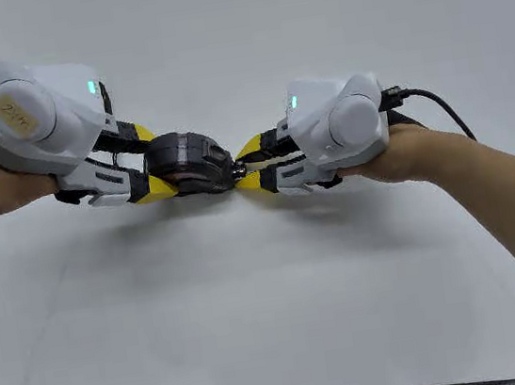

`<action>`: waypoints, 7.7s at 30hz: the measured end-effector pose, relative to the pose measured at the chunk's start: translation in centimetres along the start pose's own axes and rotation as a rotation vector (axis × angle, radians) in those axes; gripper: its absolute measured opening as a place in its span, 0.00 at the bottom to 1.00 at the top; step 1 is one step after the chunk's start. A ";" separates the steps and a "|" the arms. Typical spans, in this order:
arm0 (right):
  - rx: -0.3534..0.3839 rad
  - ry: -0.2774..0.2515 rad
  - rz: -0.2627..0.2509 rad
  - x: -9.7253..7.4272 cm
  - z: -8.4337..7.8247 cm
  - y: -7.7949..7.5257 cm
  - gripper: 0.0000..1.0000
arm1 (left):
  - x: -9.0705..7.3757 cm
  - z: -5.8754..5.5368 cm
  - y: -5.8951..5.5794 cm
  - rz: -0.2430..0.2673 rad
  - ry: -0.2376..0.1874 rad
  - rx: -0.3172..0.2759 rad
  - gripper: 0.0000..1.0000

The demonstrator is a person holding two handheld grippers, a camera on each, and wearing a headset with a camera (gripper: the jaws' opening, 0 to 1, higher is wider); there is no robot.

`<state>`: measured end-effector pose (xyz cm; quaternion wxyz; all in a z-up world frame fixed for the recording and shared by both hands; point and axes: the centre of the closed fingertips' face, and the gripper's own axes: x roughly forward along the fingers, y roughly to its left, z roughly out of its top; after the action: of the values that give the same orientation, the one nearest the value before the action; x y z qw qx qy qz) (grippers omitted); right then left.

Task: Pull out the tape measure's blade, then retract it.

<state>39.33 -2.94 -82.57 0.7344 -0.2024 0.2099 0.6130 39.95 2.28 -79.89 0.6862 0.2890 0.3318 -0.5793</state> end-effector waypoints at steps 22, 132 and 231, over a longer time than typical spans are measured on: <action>-0.024 0.016 0.008 -0.4 -0.1 0.0 0.12 | -0.1 0.0 0.0 0.006 -0.011 -0.022 0.27; 0.008 0.064 0.057 -6.9 -4.7 -1.1 0.12 | 0.3 -0.2 0.0 0.007 -0.027 -0.056 0.28; 0.061 0.171 0.036 -16.4 -11.1 -2.2 0.12 | 0.3 -0.2 0.1 0.010 -0.027 -0.078 0.28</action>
<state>38.21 -22.85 -82.57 0.7084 -0.2277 0.2940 0.5999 40.06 2.27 -80.23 0.7042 0.2561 0.3432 -0.5663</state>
